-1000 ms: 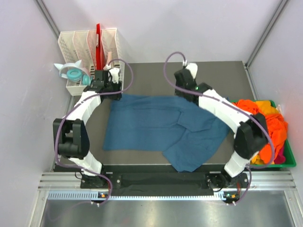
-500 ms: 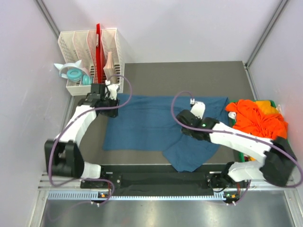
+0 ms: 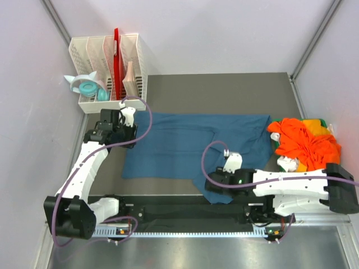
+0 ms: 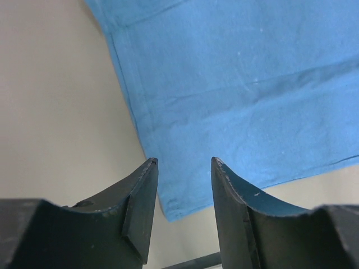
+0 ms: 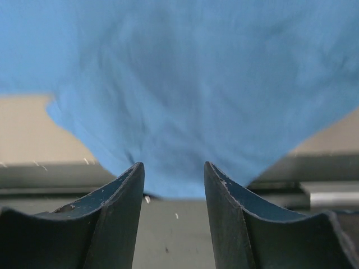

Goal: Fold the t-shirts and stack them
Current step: Fold the tshirt

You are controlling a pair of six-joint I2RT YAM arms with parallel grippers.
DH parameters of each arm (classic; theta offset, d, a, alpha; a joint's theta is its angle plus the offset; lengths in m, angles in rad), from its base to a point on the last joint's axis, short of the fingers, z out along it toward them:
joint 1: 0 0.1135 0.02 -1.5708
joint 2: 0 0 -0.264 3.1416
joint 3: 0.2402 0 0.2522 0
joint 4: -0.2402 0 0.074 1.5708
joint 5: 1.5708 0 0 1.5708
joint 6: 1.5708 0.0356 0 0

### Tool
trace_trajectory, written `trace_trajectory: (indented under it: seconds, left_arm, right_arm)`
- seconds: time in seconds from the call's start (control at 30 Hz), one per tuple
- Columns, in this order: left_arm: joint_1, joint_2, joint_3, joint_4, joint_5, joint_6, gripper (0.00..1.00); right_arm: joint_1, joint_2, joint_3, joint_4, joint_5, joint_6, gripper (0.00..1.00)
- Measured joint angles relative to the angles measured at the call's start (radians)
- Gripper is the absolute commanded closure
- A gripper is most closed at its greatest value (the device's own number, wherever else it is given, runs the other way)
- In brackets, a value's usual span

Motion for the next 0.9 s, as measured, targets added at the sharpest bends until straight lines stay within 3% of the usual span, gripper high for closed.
trace_trajectory:
  seconds: [0.4, 0.7, 0.9]
  left_arm:
    - [0.000, 0.037, -0.013, 0.001, 0.015, -0.031, 0.52]
    - [0.000, 0.050, -0.019, 0.000, 0.021, -0.030, 0.53]
    - [0.000, 0.056, -0.020, 0.001, 0.024, -0.030, 0.53]
  right_arm:
    - [0.337, 0.221, 0.000, -0.114, -0.050, 0.362, 0.51]
    - [0.348, 0.276, -0.018, -0.096, -0.044, 0.462, 0.49]
    - [0.311, 0.285, -0.022, -0.082, -0.059, 0.439, 0.49]
